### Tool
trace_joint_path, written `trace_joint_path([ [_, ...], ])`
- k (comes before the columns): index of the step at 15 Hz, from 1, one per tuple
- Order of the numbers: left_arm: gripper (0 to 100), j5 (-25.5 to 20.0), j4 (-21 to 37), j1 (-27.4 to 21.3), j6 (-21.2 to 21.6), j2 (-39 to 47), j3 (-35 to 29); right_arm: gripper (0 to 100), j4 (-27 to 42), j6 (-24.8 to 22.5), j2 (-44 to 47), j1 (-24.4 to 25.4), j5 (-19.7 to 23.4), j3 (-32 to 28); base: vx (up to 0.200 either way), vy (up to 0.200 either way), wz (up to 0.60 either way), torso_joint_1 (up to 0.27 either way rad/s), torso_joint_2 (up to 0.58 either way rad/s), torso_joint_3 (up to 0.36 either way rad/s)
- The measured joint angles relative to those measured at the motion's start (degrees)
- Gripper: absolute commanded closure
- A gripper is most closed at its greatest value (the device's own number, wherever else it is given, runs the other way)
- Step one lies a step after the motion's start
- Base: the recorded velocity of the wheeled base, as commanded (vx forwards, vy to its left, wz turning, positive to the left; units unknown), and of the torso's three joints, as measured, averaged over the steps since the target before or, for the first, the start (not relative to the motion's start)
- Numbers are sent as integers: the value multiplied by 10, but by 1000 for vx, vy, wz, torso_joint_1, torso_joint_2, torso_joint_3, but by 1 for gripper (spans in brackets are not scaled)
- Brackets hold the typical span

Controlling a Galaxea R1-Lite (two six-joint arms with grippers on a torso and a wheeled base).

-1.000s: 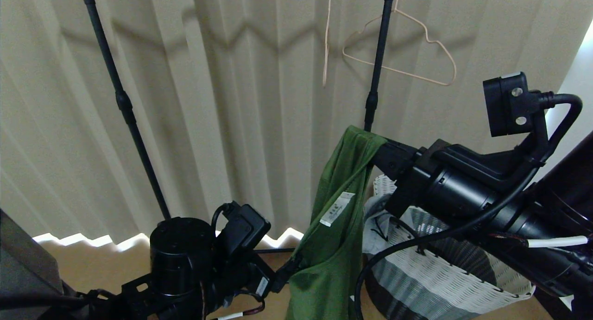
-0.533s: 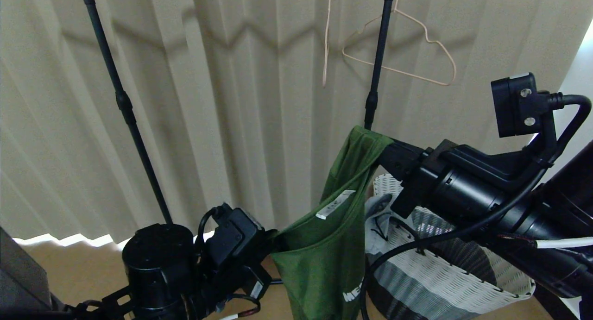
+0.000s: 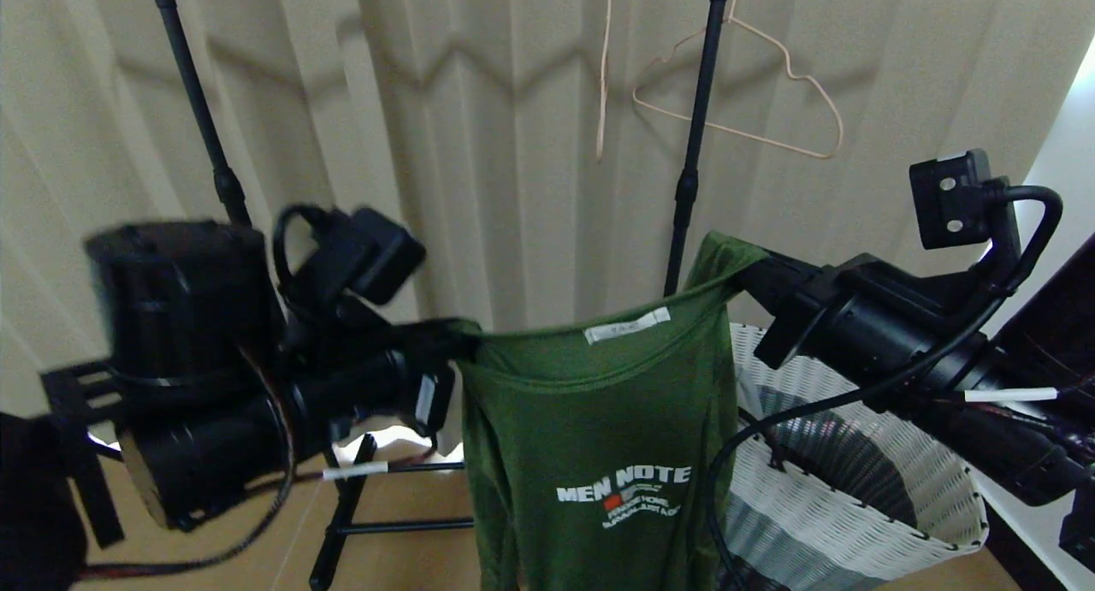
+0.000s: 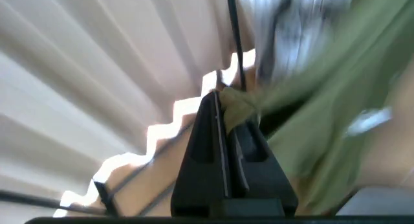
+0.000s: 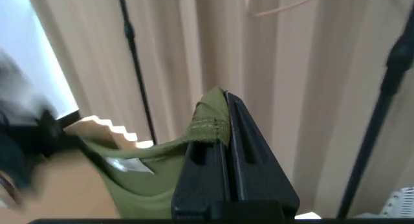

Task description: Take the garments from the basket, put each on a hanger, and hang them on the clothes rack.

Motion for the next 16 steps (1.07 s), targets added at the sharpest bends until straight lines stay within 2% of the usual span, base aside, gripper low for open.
trace_joint_path([
  [3, 100, 0, 102, 3, -48, -36, -175, 100, 0, 0, 6, -26, 0, -31, 0, 0, 0, 0, 0, 0],
  [5, 100, 1, 148, 4, -62, -36, -234, 100, -1, 0, 14, -40, 2, -60, 0, 0, 0, 0, 0, 0],
  [7, 100, 1, 157, 3, -64, -34, -230, 100, -1, 1, 17, -47, 2, -72, 0, 0, 0, 0, 0, 0],
  [10, 100, 1, 155, 3, -66, -32, -191, 100, 2, 1, 11, -48, 4, -72, 0, 0, 0, 0, 0, 0],
  [13, 100, 1, 153, 2, -68, -23, -188, 100, 41, 2, -28, -47, 10, -59, 0, 0, 0, 0, 0, 0],
  [14, 100, 1, 151, 3, -78, -17, -193, 100, 61, 3, -49, -44, 22, -54, 0, 0, 0, 0, 0, 0],
  [16, 100, 1, 149, 4, -102, -4, -205, 100, 89, 11, -98, -34, 73, -37, 0, 0, 0, 0, 0, 0],
])
